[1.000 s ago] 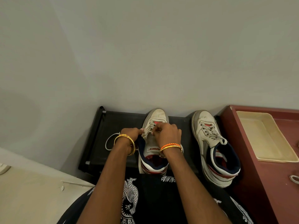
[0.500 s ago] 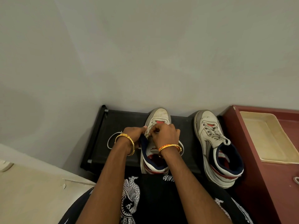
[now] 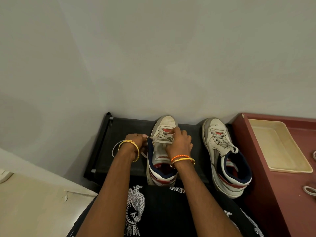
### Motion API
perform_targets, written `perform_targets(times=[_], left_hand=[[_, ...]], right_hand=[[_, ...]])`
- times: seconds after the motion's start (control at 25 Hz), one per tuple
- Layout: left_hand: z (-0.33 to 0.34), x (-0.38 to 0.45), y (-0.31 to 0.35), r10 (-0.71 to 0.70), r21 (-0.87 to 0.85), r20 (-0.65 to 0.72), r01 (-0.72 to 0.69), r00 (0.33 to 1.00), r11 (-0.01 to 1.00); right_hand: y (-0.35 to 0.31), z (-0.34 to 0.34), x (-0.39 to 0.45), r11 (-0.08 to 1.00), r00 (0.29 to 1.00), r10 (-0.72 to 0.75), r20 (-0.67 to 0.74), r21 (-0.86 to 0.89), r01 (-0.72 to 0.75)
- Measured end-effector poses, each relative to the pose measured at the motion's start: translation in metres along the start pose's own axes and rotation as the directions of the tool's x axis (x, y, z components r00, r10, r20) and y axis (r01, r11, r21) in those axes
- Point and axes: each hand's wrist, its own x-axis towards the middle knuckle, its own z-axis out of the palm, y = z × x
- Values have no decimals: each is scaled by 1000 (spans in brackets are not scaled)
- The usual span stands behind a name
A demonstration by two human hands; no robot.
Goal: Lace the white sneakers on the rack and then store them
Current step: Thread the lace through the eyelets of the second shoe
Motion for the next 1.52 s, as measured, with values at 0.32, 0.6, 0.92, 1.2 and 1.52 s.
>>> perform_targets(times=[0.32, 0.6, 0.92, 1.2, 1.52], left_hand=[[-89, 27, -16, -8, -612, -410, -269, 912, 743], [-28, 6, -17, 231, 209, 16, -229, 973, 951], [-1, 0, -16, 294, 524, 138, -322, 946, 789], [-40, 6, -3, 189, -207, -324, -265, 927, 942], [-33, -3, 6, 21, -708, -174, -140, 984, 692]], right_hand=[[14, -11, -6, 993, 993, 111, -39, 54, -109], [13, -6, -7, 974, 988, 151, -39, 178, -141], [16, -6, -7, 966, 989, 141, -43, 227, -128], [16, -7, -7, 954, 985, 169, -42, 259, -153], [14, -4, -9, 928, 977, 212, -17, 318, -196]])
